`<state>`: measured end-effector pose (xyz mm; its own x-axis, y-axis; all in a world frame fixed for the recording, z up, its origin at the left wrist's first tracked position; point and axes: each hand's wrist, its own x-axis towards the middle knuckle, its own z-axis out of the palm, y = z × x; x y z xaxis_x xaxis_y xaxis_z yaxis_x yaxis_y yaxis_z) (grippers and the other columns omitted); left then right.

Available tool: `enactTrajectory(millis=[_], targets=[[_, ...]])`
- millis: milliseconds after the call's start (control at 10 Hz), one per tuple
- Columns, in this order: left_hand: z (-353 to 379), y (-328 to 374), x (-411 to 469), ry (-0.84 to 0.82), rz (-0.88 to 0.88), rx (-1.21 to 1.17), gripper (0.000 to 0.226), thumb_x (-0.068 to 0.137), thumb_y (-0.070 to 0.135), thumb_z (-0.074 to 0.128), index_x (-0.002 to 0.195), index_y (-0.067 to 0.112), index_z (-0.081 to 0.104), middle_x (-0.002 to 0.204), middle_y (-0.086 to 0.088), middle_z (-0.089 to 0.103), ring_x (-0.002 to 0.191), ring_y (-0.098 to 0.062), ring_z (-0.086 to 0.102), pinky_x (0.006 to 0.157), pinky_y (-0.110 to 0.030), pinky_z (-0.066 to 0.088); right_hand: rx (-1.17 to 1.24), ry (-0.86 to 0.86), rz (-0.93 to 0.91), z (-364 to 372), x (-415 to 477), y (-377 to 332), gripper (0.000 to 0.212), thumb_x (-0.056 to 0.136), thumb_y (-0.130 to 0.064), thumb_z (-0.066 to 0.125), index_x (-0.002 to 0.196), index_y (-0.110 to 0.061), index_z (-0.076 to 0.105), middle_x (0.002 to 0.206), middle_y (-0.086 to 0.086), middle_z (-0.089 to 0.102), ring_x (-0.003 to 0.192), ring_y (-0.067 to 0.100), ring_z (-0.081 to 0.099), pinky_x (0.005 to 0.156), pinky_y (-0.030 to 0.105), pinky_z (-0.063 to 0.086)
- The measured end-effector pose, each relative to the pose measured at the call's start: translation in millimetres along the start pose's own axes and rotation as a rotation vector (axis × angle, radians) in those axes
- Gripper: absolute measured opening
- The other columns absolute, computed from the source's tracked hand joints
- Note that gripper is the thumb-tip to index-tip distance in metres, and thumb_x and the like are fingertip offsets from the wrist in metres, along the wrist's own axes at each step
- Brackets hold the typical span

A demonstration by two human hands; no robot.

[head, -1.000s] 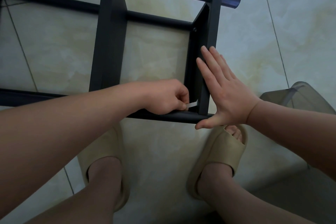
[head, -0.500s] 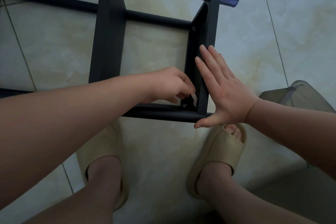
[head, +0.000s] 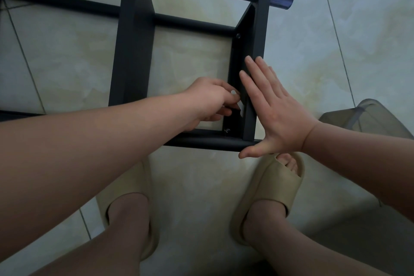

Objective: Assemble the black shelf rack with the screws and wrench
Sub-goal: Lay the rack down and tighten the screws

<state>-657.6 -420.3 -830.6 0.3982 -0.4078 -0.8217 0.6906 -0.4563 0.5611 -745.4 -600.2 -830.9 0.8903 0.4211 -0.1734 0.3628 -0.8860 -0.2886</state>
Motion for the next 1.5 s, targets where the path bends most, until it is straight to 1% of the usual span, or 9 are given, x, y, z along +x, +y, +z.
enactTrajectory(millis=[100, 200, 400, 600, 700, 800, 1000, 1300, 1500], targets=[[0, 2, -1, -0.048, 0.003, -0.024, 0.008, 0.092, 0.023, 0.07, 0.088, 0.027, 0.064, 0.079, 0.005, 0.074, 0.069, -0.011, 0.066, 0.07, -0.028, 0.047, 0.004, 0.002, -0.001, 0, 0, 0, 0.139, 0.071, -0.095, 0.046, 0.158, 0.008, 0.011, 0.166, 0.028, 0.001, 0.155, 0.044, -0.005, 0.123, 0.062, 0.011], [-1, 1, -2, -0.077, -0.004, -0.015, 0.007, 0.091, 0.023, 0.07, 0.092, 0.026, 0.064, 0.078, 0.006, 0.075, 0.069, -0.011, 0.066, 0.072, -0.029, 0.048, 0.0, 0.001, -0.002, 0, 0, 0, 0.139, 0.072, -0.096, 0.045, 0.158, 0.007, 0.011, 0.166, 0.028, 0.001, 0.155, 0.044, -0.005, 0.124, 0.062, 0.011], [0, -4, -5, -0.086, -0.035, 0.062, 0.006, 0.092, 0.023, 0.068, 0.088, 0.026, 0.065, 0.086, 0.002, 0.077, 0.075, -0.012, 0.067, 0.075, -0.031, 0.047, -0.001, -0.006, 0.002, 0, 0, 0, 0.139, 0.072, -0.096, 0.045, 0.158, 0.006, 0.009, 0.166, 0.028, 0.0, 0.155, 0.043, -0.006, 0.124, 0.062, 0.01], [2, -1, -6, -0.1, -0.056, -0.016, 0.004, 0.094, 0.026, 0.067, 0.091, 0.025, 0.065, 0.077, 0.006, 0.075, 0.07, -0.009, 0.068, 0.071, -0.028, 0.047, 0.004, -0.001, 0.003, -1, 0, 0, 0.139, 0.071, -0.095, 0.047, 0.158, 0.007, 0.01, 0.166, 0.028, 0.001, 0.155, 0.044, -0.005, 0.124, 0.062, 0.011], [2, 1, -5, -0.094, -0.064, -0.022, 0.009, 0.096, 0.028, 0.064, 0.098, 0.02, 0.067, 0.08, 0.005, 0.076, 0.069, -0.008, 0.067, 0.069, -0.026, 0.047, 0.007, -0.007, 0.005, -1, 0, 0, 0.139, 0.071, -0.096, 0.046, 0.158, 0.007, 0.01, 0.166, 0.028, 0.001, 0.155, 0.043, -0.005, 0.123, 0.062, 0.011], [2, -1, -6, -0.119, -0.076, 0.014, 0.011, 0.097, 0.027, 0.063, 0.096, 0.016, 0.066, 0.08, 0.003, 0.076, 0.068, -0.007, 0.066, 0.068, -0.025, 0.047, 0.005, -0.007, 0.006, -1, 0, 0, 0.139, 0.071, -0.096, 0.046, 0.158, 0.006, 0.009, 0.167, 0.027, 0.0, 0.155, 0.042, -0.007, 0.124, 0.061, 0.01], [0, 0, -7, -0.172, -0.055, 0.072, 0.015, 0.1, 0.023, 0.058, 0.086, 0.019, 0.062, 0.078, 0.004, 0.074, 0.071, -0.008, 0.064, 0.067, -0.024, 0.045, 0.003, -0.003, 0.001, 0, 0, 1, 0.139, 0.071, -0.096, 0.045, 0.159, 0.005, 0.008, 0.167, 0.027, -0.001, 0.155, 0.042, -0.007, 0.124, 0.061, 0.009], [-8, 2, -6, -0.21, 0.007, 0.24, 0.014, 0.1, 0.021, 0.058, 0.088, 0.019, 0.065, 0.079, 0.006, 0.071, 0.08, -0.008, 0.063, 0.07, -0.025, 0.045, -0.003, -0.002, -0.003, 0, 0, 0, 0.139, 0.071, -0.097, 0.044, 0.159, 0.005, 0.008, 0.167, 0.027, 0.0, 0.155, 0.042, -0.006, 0.124, 0.061, 0.01], [-14, 0, -7, -0.238, 0.028, 0.294, 0.015, 0.101, 0.018, 0.056, 0.088, 0.019, 0.064, 0.083, 0.004, 0.071, 0.082, -0.009, 0.062, 0.077, -0.028, 0.046, -0.001, -0.015, 0.002, 0, -1, 0, 0.139, 0.071, -0.097, 0.043, 0.159, 0.006, 0.008, 0.167, 0.026, -0.001, 0.155, 0.042, -0.007, 0.124, 0.062, 0.01]])
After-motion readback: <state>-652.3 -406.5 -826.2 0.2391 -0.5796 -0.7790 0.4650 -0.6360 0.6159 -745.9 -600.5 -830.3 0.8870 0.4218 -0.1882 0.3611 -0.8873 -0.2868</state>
